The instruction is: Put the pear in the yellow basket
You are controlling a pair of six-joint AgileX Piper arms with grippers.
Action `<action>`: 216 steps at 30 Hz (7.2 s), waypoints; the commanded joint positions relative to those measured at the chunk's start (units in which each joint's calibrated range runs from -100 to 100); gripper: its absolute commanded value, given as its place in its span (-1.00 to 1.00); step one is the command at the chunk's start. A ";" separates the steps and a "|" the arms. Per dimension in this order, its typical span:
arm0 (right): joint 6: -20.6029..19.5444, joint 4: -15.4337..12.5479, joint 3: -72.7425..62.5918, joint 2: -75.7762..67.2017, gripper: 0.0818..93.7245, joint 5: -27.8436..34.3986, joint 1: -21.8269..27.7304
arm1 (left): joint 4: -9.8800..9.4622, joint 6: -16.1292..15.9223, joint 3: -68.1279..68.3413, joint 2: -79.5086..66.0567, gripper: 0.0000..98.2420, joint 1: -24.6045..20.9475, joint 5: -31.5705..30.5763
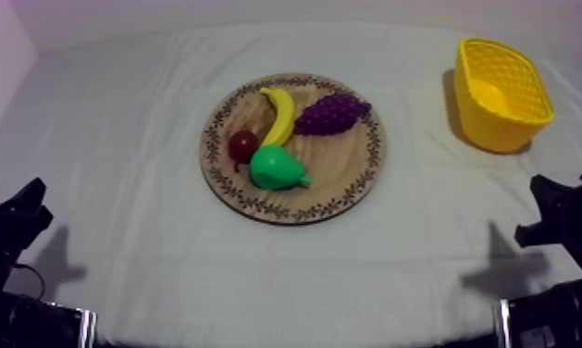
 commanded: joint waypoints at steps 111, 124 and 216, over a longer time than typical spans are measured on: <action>-0.53 10.66 -120.60 143.42 0.10 46.35 -36.40 | -0.03 -0.01 -0.02 0.02 -1.00 0.01 0.00; -1.44 11.99 -115.07 136.04 -0.08 45.75 -37.19 | -0.03 -0.01 -0.02 0.02 -1.00 0.01 0.00; -8.38 11.76 -96.21 100.19 -0.10 46.00 1.30 | -0.03 -0.01 -0.02 0.02 -1.00 0.01 0.00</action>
